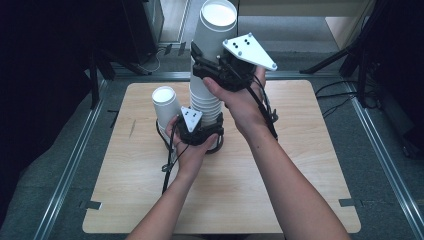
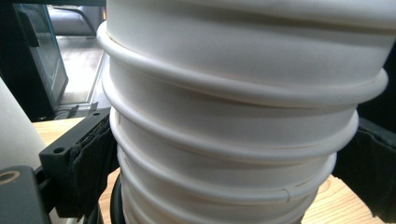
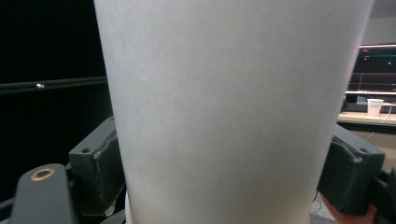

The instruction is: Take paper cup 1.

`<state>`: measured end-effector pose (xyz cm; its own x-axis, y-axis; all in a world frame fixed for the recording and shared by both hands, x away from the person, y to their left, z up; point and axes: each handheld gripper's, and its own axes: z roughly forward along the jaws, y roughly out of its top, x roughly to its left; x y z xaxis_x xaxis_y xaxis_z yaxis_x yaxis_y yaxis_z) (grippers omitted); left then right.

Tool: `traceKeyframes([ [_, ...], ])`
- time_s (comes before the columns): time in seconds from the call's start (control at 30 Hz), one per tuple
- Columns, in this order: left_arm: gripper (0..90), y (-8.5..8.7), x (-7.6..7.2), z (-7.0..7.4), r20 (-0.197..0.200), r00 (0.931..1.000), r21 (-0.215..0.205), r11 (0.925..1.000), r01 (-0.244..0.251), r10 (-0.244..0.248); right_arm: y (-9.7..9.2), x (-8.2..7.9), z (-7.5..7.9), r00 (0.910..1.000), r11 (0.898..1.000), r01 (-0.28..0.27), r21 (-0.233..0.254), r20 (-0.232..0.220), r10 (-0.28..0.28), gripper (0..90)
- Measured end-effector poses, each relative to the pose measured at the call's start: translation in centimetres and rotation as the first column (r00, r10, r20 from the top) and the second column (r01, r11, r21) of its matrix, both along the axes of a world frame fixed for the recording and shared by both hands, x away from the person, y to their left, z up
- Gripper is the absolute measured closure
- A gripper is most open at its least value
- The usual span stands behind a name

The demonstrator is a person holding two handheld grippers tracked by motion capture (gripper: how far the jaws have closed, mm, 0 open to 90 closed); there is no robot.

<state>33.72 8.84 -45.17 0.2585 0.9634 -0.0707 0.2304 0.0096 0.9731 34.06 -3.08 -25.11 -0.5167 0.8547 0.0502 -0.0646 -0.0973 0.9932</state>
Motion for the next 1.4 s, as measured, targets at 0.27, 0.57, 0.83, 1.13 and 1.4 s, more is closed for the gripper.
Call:
traceKeyframes([
  [0.27, 2.3, 0.0, 0.0, 0.0, 0.002, 1.0, 0.0, 1.0, 0.0, 0.0, -1.1, -0.7, 1.0, 0.9996, 1.0, 0.016, 0.006, 0.022, -0.016, 15.3],
  [0.57, 2.3, 0.0, 0.0, -0.1, 0.004, 1.0, 0.002, 1.0, 0.001, -0.001, -3.0, -0.9, 1.3, 0.9991, 0.999, 0.04, 0.0, 0.015, -0.04, 15.2],
  [0.83, 2.4, 0.1, -0.1, -0.1, 0.005, 1.0, 0.007, 1.0, 0.004, -0.004, -5.1, -1.0, 0.5, 0.9974, 0.998, 0.07, -0.004, 0.014, -0.07, 15.3],
  [1.13, 2.4, 0.1, 0.0, -0.1, 0.006, 1.0, 0.008, 1.0, 0.006, -0.006, -7.6, -1.4, -1.7, 0.9941, 0.994, 0.108, -0.018, 0.01, -0.108, 15.3],
  [1.4, 2.3, 0.1, 0.0, -0.1, 0.009, 0.9999, 0.014, 0.9999, 0.006, -0.006, -9.0, -1.9, -3.6, 0.9935, 0.993, 0.113, -0.044, 0.0, -0.114, 15.3],
])
